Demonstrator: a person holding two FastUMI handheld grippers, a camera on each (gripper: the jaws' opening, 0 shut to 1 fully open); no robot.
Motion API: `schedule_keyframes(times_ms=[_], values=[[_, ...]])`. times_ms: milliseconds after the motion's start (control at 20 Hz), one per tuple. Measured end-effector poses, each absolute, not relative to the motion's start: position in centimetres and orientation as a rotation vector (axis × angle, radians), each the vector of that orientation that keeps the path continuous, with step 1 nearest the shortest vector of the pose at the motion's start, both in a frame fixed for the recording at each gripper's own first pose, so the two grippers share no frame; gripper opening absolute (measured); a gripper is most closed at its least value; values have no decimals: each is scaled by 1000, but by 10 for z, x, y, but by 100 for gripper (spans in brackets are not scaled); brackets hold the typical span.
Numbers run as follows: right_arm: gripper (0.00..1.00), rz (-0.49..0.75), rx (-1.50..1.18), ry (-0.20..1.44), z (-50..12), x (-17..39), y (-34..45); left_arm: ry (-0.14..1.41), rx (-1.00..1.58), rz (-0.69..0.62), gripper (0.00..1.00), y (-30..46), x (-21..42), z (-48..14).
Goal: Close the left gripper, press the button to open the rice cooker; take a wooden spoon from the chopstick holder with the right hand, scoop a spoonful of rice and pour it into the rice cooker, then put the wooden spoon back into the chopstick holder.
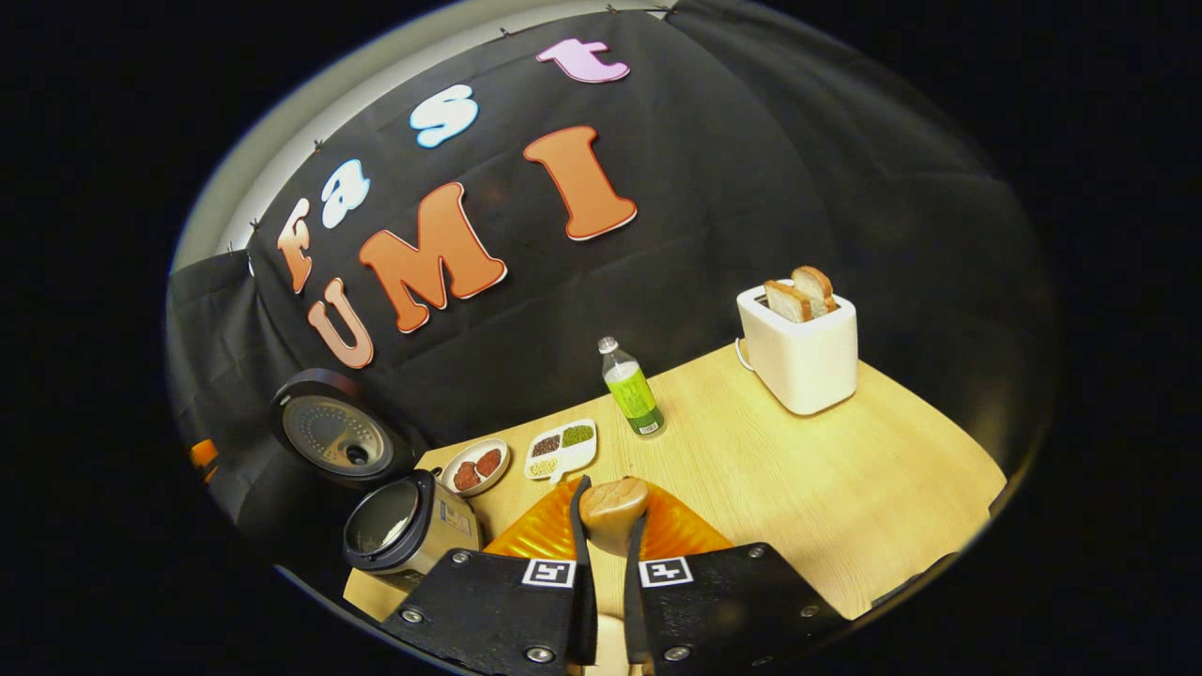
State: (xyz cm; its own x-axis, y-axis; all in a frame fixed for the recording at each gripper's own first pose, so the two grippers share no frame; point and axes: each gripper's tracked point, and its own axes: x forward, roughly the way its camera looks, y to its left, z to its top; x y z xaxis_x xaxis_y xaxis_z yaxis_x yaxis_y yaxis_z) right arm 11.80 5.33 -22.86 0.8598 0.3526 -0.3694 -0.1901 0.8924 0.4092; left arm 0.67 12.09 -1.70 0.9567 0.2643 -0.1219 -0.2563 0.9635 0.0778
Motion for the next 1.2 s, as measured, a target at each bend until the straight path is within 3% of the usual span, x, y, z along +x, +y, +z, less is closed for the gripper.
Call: schedule_keyframes(times_ms=[250, 550, 800, 850, 1050, 1150, 1200], values=[[11, 288, 485, 525, -264, 120, 49, 139, 64, 294, 95, 116, -6, -18], [24, 217, 471, 539, -265, 121, 26, 133, 71, 306, 95, 109, -13, -13], [49, 190, 359, 512, -242, 123, 2, 122, 61, 289, 100, 99, -11, -11], [52, 185, 344, 507, -237, 123, -2, 120, 58, 286, 95, 97, -10, -10], [67, 161, 294, 488, -215, 120, -19, 117, 49, 274, 98, 91, -8, -11], [81, 146, 258, 461, -196, 118, -23, 114, 44, 269, 100, 89, -5, -9], [90, 141, 234, 442, -184, 117, -25, 115, 41, 264, 95, 86, -2, -9]])
